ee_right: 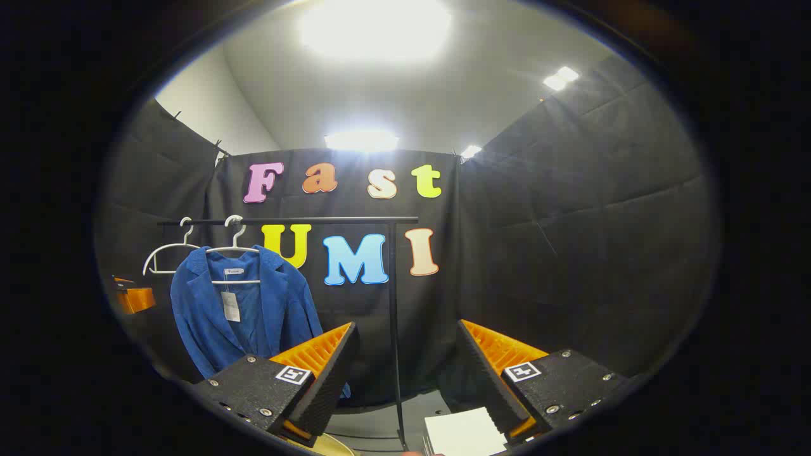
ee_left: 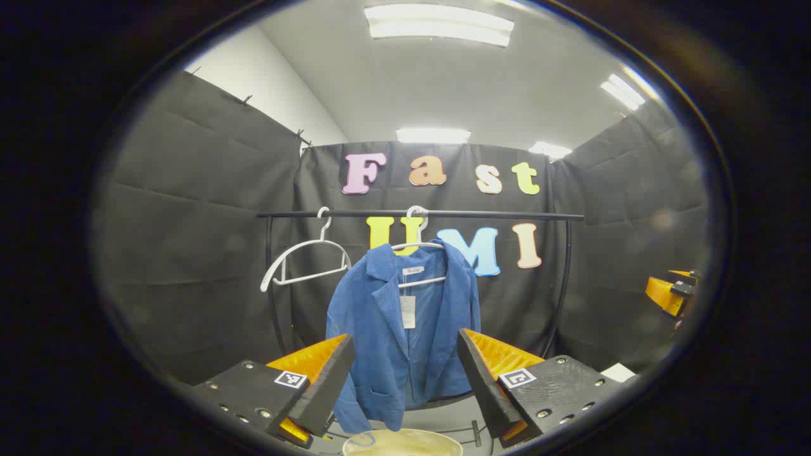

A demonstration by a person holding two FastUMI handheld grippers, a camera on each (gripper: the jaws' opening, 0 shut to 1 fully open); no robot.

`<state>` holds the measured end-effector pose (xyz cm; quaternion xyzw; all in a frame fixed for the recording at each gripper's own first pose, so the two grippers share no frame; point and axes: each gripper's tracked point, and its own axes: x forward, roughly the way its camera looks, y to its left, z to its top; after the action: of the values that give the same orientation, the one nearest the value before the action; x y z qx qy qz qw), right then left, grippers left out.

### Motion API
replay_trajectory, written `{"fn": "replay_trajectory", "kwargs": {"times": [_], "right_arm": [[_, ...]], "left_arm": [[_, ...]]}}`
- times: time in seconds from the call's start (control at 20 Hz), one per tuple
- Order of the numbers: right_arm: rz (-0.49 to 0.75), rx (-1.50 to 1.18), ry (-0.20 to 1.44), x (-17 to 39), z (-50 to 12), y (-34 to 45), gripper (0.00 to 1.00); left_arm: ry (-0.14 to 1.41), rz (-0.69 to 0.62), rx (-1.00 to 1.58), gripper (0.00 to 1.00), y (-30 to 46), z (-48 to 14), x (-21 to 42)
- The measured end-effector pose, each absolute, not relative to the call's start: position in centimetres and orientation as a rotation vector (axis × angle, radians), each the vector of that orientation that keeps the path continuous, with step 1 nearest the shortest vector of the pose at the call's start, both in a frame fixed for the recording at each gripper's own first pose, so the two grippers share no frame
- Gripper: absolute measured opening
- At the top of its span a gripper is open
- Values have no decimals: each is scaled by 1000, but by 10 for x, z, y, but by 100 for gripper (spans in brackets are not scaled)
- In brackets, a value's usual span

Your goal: Grasp the clothes on the hanger with both hands and then place them into the laundry hamper below.

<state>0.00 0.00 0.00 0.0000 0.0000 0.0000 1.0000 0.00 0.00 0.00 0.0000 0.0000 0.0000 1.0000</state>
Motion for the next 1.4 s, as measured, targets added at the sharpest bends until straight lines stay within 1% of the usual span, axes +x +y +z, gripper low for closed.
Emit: {"fn": "replay_trajectory", "kwargs": {"times": [0.05, 0.1, 0.15, 0.2, 0.25, 0.3, 0.35, 0.4, 0.45, 0.65, 0.7, 0.75, 0.8, 0.95, 1.0, 1.05, 1.1, 1.4], "right_arm": [[2, 1, -2, 1, 0, 1, 92], [4, -1, -3, 2, 1, 2, 95], [5, -3, -2, 3, 0, 4, 95], [8, -5, 1, 4, 0, 5, 95], [11, -6, 4, 4, 0, 8, 95], [15, -6, 5, 5, 1, 9, 95], [17, -7, 6, 5, 1, 11, 92], [21, -8, 8, 5, 1, 12, 92], [25, -10, 10, 6, 0, 14, 95], [41, -20, 16, 8, 0, 20, 95], [48, -21, 19, 8, -1, 23, 95], [57, -20, 23, 10, -2, 28, 95], [69, -18, 27, 11, -2, 33, 95], [110, -7, 45, 18, -3, 53, 95], [128, -4, 51, 21, -2, 62, 95], [147, -2, 55, 24, -1, 72, 95], [168, -6, 59, 28, 0, 81, 95], [294, -1, 116, 53, 5, 133, 95]], "left_arm": [[-1, 5, 2, 94, 3, 0, 1], [-1, 11, 3, 94, 5, -1, -1], [1, 14, 2, 94, 6, -1, -1], [2, 15, -2, 96, 6, -2, -1], [2, 15, -7, 94, 7, -3, -1], [1, 16, -10, 94, 8, -2, -1], [1, 18, -12, 94, 8, -2, -1], [1, 22, -13, 94, 9, -3, -1], [1, 25, -14, 94, 10, -4, 0], [10, 29, -31, 94, 9, -10, 1], [11, 32, -35, 96, 10, -12, 2], [15, 35, -40, 96, 12, -15, 3], [19, 37, -47, 94, 12, -17, 3], [32, 34, -84, 94, 14, -23, 3], [32, 32, -96, 92, 16, -23, 2], [33, 41, -105, 94, 21, -23, 2], [36, 53, -113, 92, 27, -24, 1], [37, 103, -129, 92, 53, -16, -10]]}}
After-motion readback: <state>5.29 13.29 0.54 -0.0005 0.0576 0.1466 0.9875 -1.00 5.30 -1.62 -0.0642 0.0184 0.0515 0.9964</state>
